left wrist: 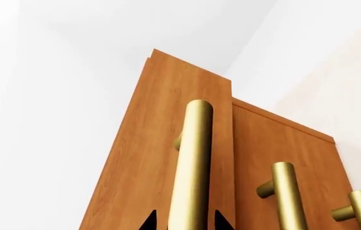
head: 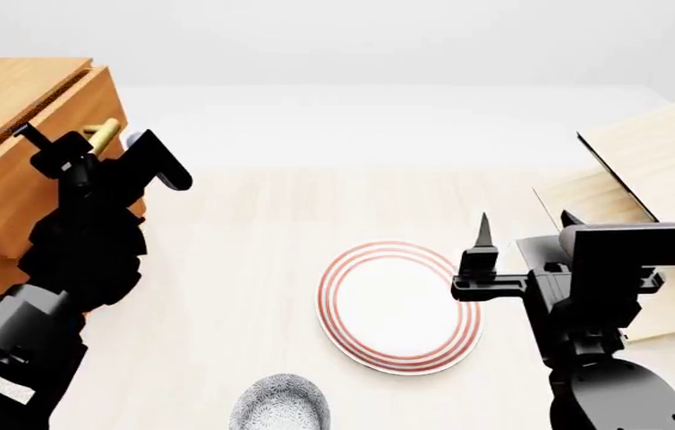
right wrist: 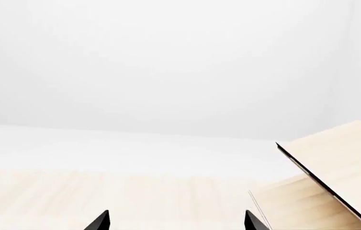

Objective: Open the top drawer of the cabinet and put the bowl in it.

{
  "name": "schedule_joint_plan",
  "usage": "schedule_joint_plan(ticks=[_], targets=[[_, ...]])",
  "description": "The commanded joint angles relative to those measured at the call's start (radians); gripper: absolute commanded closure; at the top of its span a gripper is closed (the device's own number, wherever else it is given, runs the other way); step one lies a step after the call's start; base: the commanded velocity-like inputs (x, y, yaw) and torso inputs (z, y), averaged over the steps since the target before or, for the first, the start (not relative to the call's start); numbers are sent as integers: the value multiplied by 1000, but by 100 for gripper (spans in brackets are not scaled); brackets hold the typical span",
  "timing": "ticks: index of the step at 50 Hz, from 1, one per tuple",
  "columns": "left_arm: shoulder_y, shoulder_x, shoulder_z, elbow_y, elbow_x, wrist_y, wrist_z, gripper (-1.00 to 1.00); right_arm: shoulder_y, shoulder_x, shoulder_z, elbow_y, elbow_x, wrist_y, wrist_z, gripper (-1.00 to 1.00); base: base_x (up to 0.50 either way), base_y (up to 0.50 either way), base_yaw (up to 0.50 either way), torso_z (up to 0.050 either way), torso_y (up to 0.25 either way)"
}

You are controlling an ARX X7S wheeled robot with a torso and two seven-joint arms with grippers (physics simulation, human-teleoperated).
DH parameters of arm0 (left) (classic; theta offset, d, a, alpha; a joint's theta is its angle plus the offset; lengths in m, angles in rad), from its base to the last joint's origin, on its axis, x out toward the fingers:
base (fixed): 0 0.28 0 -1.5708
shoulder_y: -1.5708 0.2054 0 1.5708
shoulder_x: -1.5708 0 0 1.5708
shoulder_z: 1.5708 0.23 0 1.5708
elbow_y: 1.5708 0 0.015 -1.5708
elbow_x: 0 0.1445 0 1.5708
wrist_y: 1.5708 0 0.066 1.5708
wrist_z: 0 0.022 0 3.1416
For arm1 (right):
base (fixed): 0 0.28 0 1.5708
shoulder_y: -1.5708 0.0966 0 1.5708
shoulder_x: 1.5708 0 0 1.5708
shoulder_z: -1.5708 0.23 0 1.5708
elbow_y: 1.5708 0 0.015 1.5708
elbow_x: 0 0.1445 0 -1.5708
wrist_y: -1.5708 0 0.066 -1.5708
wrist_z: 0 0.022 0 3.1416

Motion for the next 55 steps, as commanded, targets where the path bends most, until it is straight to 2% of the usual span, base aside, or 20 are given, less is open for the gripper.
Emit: schedule_joint_plan(ticks=[1, 23, 55], targets=[[22, 15, 9, 135, -81, -12, 36, 100, -1, 1, -2, 2, 4, -4, 3, -100, 0, 0, -5, 0, 0], [64, -7, 25, 304, -85, -67, 64, 100, 3, 7, -4, -12, 17, 5, 12, -100, 3, 0, -4, 0, -2], [104, -5, 52, 393, -81, -84, 70, 100, -12, 13, -2, 2, 28, -20, 16, -100, 3, 0, -3, 0, -2]])
